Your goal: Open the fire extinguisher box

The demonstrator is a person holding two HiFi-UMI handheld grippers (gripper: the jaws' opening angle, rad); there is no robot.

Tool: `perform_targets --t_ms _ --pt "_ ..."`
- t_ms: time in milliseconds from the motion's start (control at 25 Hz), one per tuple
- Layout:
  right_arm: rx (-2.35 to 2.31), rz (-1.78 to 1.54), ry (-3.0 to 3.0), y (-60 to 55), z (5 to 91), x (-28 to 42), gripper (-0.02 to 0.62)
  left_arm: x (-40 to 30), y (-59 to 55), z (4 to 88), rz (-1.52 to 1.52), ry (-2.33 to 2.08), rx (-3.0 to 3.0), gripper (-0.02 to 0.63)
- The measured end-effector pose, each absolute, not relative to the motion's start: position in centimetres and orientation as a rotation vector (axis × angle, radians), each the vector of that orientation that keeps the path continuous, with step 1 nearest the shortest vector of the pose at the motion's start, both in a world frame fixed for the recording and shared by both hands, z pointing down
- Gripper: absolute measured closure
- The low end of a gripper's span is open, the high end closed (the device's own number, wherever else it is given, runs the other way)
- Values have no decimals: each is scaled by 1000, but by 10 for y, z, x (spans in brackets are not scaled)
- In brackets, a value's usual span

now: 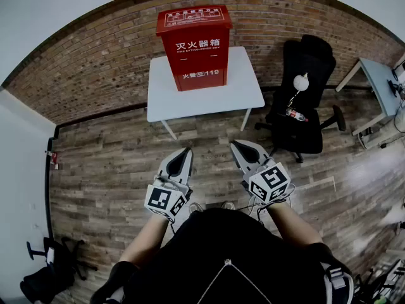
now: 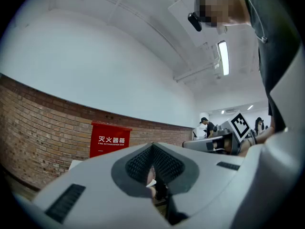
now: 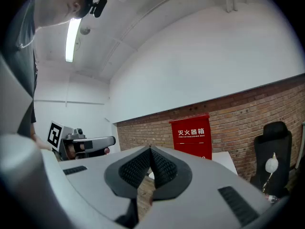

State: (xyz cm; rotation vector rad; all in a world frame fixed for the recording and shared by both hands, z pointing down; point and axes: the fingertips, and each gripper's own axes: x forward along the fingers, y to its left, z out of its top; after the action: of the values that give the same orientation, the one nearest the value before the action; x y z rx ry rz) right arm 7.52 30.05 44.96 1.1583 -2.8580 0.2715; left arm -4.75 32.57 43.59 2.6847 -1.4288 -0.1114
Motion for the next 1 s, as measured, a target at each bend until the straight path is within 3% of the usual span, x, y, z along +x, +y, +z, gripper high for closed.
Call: perform_targets --t_ms 680,1000 --pt "1044 78 -2878 274 444 97 577 -18 292 441 -117 -1505 2627 558" --pt "1023 156 -2888 251 455 106 577 -17 283 446 -99 -1572 2579 558"
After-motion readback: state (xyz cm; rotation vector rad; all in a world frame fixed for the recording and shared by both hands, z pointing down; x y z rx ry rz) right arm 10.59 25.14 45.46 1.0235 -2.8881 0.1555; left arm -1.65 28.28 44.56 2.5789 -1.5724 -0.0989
